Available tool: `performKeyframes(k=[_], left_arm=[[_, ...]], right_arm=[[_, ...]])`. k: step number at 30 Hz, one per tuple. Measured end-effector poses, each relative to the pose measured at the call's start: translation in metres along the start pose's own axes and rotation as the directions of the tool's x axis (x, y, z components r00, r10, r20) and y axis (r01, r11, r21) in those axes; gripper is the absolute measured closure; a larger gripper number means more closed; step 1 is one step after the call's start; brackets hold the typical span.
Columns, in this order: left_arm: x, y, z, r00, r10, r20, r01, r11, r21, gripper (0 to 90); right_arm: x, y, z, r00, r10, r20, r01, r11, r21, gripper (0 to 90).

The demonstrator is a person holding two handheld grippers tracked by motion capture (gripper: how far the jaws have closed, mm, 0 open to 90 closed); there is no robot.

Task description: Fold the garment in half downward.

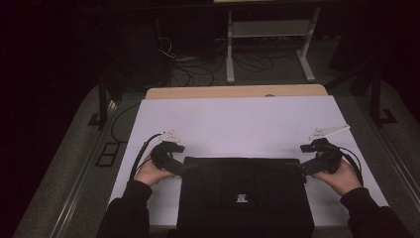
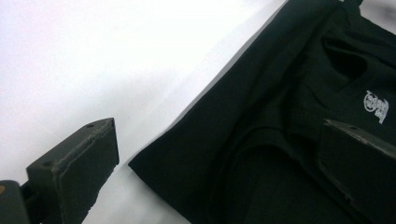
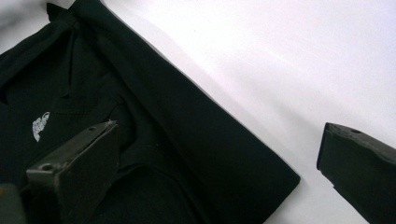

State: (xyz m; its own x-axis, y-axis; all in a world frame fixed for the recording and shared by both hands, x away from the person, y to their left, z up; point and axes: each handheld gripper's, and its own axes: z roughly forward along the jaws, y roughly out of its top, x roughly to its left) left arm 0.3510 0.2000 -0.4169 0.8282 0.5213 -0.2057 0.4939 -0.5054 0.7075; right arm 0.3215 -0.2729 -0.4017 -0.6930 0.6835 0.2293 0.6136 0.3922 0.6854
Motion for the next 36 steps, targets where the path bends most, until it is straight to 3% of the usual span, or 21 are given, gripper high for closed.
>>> performKeyframes(k=[7,10,17,24,32,36], left_arm=[[0.007,-0.003,0.003,0.9999,-0.016,-0.005,0.016,0.9999,-0.007,0.0],[0.010,-0.004,0.004,0.9999,-0.004,-0.013,0.004,0.9999,-0.011,0.0],[0.019,-0.007,0.008,0.9989,-0.043,-0.017,0.043,0.9984,-0.036,0.0],[0.023,-0.010,0.012,0.9986,-0.050,-0.013,0.050,0.9987,-0.013,0.0],[0.025,-0.011,0.015,0.9990,-0.044,0.002,0.044,0.9990,0.003,0.0],[0.025,-0.012,0.015,0.9988,-0.044,0.020,0.044,0.9990,0.005,6.3]], right_arm=[[-0.005,-0.002,0.003,1.0000,0.006,0.000,-0.006,1.000,0.007,0.0],[-0.008,-0.004,0.005,0.9999,0.011,0.000,-0.011,1.000,0.012,0.0],[-0.014,-0.007,0.009,0.9997,0.023,0.008,-0.023,0.999,0.032,0.0],[-0.019,-0.009,0.014,0.9996,0.024,0.017,-0.025,0.998,0.055,0.0],[-0.028,-0.011,0.016,0.9991,0.040,0.017,-0.041,0.997,0.061,5.9],[-0.033,-0.015,0.018,0.9983,0.057,0.015,-0.058,0.996,0.075,10.2]])
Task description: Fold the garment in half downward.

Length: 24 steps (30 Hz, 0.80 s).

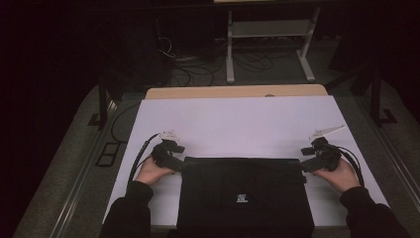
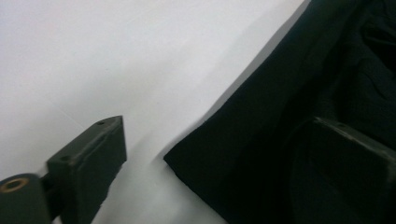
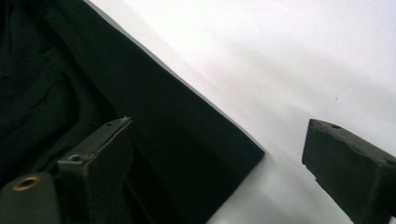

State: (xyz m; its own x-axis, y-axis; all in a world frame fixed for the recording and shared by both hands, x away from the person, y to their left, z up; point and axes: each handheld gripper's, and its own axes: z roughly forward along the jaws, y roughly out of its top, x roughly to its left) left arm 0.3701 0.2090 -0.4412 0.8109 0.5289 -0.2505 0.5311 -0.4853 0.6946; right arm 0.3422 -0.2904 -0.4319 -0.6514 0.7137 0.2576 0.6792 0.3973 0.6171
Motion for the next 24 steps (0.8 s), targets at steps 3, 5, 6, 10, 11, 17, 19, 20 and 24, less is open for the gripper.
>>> performKeyframes(k=[3,5,6,10,11,17,19,20,24], left_arm=[[-0.0002,-0.0011,0.0003,1.0000,0.009,-0.004,-0.009,0.9999,0.007,10.9],[0.0002,-0.0017,0.0007,0.9999,0.010,-0.001,-0.010,0.9999,0.009,13.3],[0.0002,-0.0020,0.0011,1.0000,0.009,-0.001,-0.009,0.9999,0.014,13.4],[0.0009,-0.0032,0.0024,0.9999,0.011,0.005,-0.011,0.9997,0.023,17.0],[0.0015,-0.0034,0.0024,0.9999,0.013,0.004,-0.013,0.9996,0.026,17.5],[0.0044,-0.0045,0.0013,1.0000,0.000,-0.007,0.000,0.9999,0.012,26.9],[0.0062,-0.0044,0.0016,0.9999,-0.010,0.002,0.010,0.9999,0.006,34.6],[0.0070,-0.0045,0.0018,0.9999,-0.013,-0.002,0.013,0.9999,0.001,36.7],[0.0093,-0.0048,0.0018,0.9995,-0.030,-0.008,0.030,0.9995,-0.012,46.0]], right_arm=[[-0.0033,-0.0017,-0.0003,0.9999,0.006,-0.015,-0.006,1.000,-0.002,14.9],[-0.0051,-0.0026,-0.0002,0.9996,0.013,-0.026,-0.013,1.000,0.004,17.8],[-0.0057,-0.0030,0.0005,0.9995,0.016,-0.027,-0.016,1.000,0.008,18.0],[-0.0077,-0.0039,0.0048,0.9995,0.017,-0.026,-0.016,0.999,0.038,21.9],[-0.0078,-0.0041,0.0058,0.9994,0.015,-0.030,-0.013,0.999,0.041,22.9],[-0.0090,-0.0040,0.0078,0.9986,0.009,-0.053,-0.006,0.999,0.045,34.3],[-0.0087,-0.0038,0.0082,0.9990,0.007,-0.043,-0.006,0.999,0.042,38.3],[-0.0087,-0.0035,0.0085,0.9991,0.011,-0.041,-0.009,0.999,0.039,40.3],[-0.0096,-0.0027,0.0095,0.9993,0.017,-0.034,-0.016,0.999,0.032,47.8]])
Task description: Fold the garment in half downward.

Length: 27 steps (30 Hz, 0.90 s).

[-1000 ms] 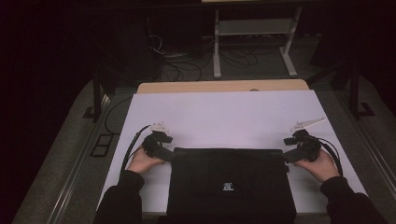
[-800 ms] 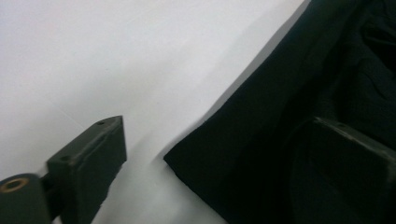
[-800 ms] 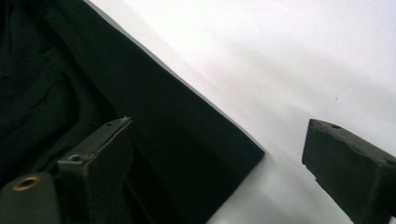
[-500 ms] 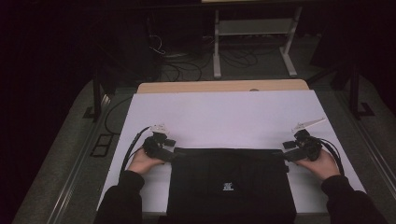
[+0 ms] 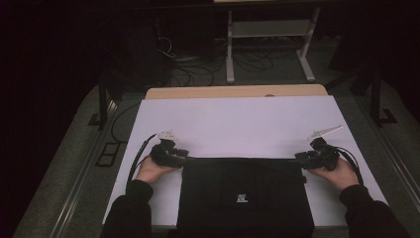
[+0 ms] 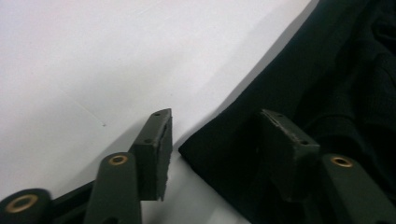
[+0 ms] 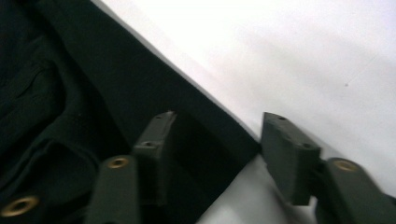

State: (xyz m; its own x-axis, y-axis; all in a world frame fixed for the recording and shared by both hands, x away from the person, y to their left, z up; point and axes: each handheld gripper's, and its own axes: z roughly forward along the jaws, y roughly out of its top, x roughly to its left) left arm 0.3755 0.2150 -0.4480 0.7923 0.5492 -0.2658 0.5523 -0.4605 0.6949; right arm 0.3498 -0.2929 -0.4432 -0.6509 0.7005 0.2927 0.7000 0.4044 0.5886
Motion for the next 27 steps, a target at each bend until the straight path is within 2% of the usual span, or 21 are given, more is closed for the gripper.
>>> performKeyframes(k=[3,8,11,12,15,19,21,27], left_arm=[[0.001,0.000,0.000,1.0000,0.002,-0.004,-0.002,1.0000,0.001,51.3],[-0.002,0.001,0.002,0.9995,0.031,-0.008,-0.031,0.9993,0.020,62.2],[-0.004,0.003,0.003,0.9989,0.043,-0.019,-0.042,0.9983,0.040,74.0],[-0.005,0.004,0.003,0.9981,0.058,-0.023,-0.056,0.9971,0.051,78.0],[-0.008,0.006,0.003,0.9972,0.069,-0.031,-0.066,0.9956,0.067,83.8],[-0.013,0.009,0.002,0.9937,0.093,-0.062,-0.087,0.9919,0.092,85.3],[-0.015,0.010,0.001,0.9923,0.092,-0.083,-0.085,0.9924,0.089,85.6],[-0.018,0.014,-0.006,0.9811,0.116,-0.155,-0.099,0.9892,0.108,86.3]], right_arm=[[-0.001,0.000,0.000,0.9999,0.011,0.006,-0.011,1.000,-0.006,53.3],[-0.004,-0.001,0.000,0.9995,0.029,-0.008,-0.029,1.000,0.002,70.8],[-0.004,-0.001,0.000,0.9995,0.030,-0.009,-0.030,0.999,0.015,80.2],[-0.003,-0.001,0.001,0.9995,0.028,-0.013,-0.028,0.999,0.019,81.7],[0.000,0.000,0.001,0.9997,0.023,-0.007,-0.023,0.999,0.023,83.3],[0.003,-0.001,0.001,0.9999,0.007,0.010,-0.007,1.000,0.017,83.9],[0.005,-0.002,0.001,0.9997,0.006,0.023,-0.006,1.000,0.013,84.0],[0.008,-0.001,-0.003,0.9988,-0.006,0.048,0.007,1.000,-0.011,84.4]])
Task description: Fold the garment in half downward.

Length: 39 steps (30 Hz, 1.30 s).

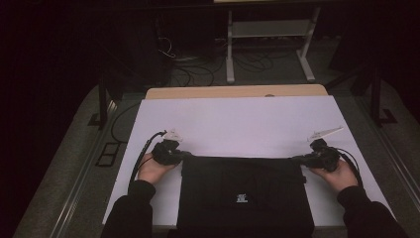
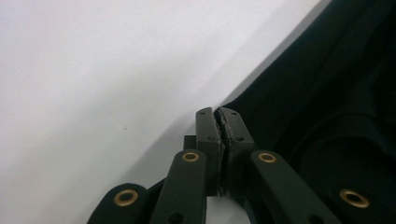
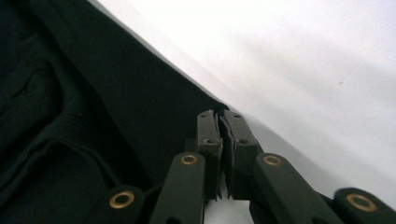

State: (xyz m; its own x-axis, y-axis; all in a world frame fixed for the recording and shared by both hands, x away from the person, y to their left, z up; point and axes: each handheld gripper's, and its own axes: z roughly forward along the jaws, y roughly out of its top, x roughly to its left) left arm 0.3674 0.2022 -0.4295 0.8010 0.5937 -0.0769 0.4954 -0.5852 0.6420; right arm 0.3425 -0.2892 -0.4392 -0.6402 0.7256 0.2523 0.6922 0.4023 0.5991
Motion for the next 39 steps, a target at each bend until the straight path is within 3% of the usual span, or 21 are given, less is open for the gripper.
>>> performKeyframes(k=[5,7,14,28,39], left_arm=[[-0.004,0.002,0.000,0.9966,0.045,-0.070,-0.043,0.9987,0.028,86.4],[-0.007,0.003,-0.001,0.9934,0.044,-0.106,-0.041,0.9988,0.027,86.4],[-0.008,0.007,-0.006,0.9848,0.054,-0.165,-0.050,0.9985,0.024,86.4],[0.001,0.012,-0.019,0.9821,0.010,-0.188,-0.018,0.9991,-0.039,86.4],[0.010,0.030,-0.021,0.9802,0.021,-0.197,-0.026,0.9994,-0.022,86.4]], right_arm=[[0.002,0.001,-0.006,0.9999,0.006,0.016,-0.005,0.999,-0.034,84.6],[0.003,0.002,-0.007,0.9997,0.005,0.023,-0.004,0.999,-0.038,84.7],[0.007,0.005,-0.010,0.9981,-0.004,0.061,0.007,0.998,-0.055,84.8],[0.008,0.019,-0.010,0.9951,-0.020,0.096,0.030,0.995,-0.097,84.8],[0.007,0.036,-0.012,0.9887,-0.059,0.137,0.075,0.991,-0.110,84.8]])
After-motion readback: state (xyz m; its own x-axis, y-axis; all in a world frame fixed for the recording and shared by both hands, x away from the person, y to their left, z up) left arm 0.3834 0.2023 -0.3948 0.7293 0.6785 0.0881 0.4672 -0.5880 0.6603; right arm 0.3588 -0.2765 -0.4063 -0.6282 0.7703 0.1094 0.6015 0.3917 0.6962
